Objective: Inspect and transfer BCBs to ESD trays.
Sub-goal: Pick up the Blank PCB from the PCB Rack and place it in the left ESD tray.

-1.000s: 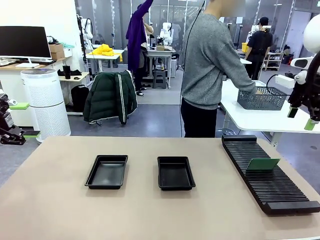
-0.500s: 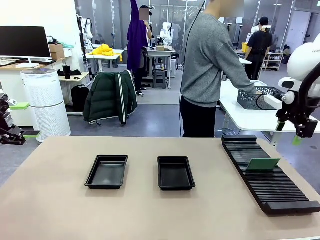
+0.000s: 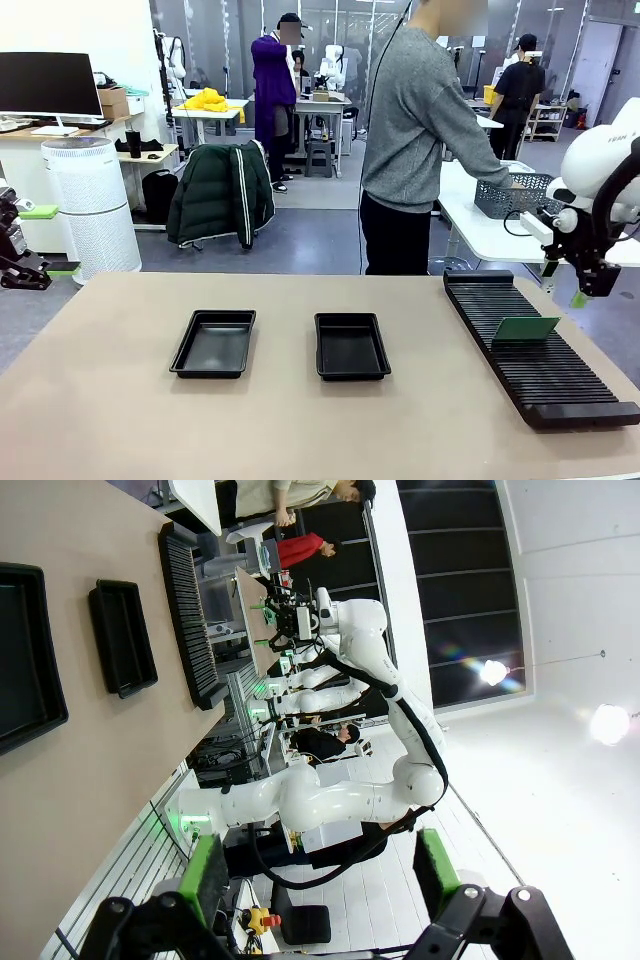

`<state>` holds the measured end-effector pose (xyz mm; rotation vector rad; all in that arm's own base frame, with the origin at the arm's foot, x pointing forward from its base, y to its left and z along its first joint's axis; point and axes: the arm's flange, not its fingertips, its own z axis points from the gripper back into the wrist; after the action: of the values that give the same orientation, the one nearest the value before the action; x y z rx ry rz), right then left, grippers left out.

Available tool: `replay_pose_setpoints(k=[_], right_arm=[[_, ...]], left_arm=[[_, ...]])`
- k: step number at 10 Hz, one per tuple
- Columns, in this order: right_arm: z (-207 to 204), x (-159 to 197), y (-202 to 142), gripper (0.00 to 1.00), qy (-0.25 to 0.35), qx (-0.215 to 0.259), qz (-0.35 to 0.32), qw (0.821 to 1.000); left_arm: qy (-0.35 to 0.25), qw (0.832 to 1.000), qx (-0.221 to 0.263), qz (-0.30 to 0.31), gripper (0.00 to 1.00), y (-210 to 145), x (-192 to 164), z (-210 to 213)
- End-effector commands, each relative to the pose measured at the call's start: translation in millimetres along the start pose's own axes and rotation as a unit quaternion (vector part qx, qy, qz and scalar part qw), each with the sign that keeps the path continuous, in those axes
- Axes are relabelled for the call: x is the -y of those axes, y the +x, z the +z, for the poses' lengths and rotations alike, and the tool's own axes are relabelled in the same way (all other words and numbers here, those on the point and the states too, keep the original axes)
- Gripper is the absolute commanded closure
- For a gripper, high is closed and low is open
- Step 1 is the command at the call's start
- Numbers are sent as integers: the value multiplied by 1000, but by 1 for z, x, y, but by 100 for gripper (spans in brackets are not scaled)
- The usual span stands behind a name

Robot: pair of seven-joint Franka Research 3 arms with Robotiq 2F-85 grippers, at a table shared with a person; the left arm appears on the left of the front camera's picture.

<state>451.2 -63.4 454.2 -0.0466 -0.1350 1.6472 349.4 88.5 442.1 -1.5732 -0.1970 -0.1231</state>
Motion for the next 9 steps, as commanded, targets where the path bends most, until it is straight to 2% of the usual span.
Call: replay_pose_setpoints(k=[1,3,9], right_arm=[[-21,1,1,0,-28,16,15,999],[-36,2,4,0,-38,27,14,999],[-76,4,10,0,-67,18,0,998]], left_arm=[[0,1000,1,-2,0,-1,1,1],[0,1000,1,-2,0,-1,1,1],[0,1000,1,-2,0,-1,1,1]])
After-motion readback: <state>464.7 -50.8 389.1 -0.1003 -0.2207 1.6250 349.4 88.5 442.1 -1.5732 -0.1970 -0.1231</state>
